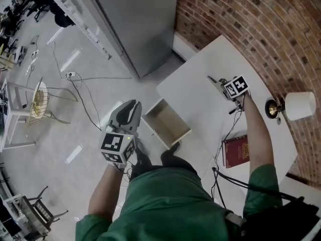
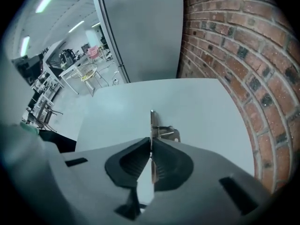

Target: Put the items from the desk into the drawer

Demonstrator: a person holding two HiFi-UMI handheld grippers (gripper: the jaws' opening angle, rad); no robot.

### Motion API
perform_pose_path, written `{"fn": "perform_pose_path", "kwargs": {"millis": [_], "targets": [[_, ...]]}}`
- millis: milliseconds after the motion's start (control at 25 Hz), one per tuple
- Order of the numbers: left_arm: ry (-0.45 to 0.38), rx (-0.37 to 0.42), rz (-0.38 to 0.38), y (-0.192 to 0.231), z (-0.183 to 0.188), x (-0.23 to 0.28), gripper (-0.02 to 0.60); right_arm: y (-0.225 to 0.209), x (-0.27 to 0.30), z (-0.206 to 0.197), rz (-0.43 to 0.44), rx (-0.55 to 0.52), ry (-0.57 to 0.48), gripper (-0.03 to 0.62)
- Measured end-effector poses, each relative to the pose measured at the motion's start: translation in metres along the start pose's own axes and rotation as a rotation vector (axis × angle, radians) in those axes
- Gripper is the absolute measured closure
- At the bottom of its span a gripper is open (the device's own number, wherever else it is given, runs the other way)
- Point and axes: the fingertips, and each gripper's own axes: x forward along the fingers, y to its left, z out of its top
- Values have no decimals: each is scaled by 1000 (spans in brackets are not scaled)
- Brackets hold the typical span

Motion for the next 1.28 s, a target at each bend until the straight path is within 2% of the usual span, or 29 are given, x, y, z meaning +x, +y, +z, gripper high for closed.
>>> {"fn": "perform_pose_path", "kwargs": {"millis": [320, 520, 720, 880, 1040, 1280], "targets": [[-11, -63, -7, 52, -11, -41, 531, 57, -21, 12, 4, 140, -65, 579], [-26, -85, -18, 79, -17, -63, 531, 114, -34, 29, 66, 230, -149, 579], [-45, -86, -43, 101, -25, -75, 531, 174, -43, 50, 110, 232, -185, 579], [-17, -113, -84, 112, -31, -87, 531, 228, -40, 64, 156, 221, -186, 580], [-32, -113, -86, 137, -38, -94, 531, 275, -32, 72, 181, 195, -174, 580], [-5, -142, -96, 160, -61, -103, 531, 336, -16, 84, 210, 173, -198, 580]]}}
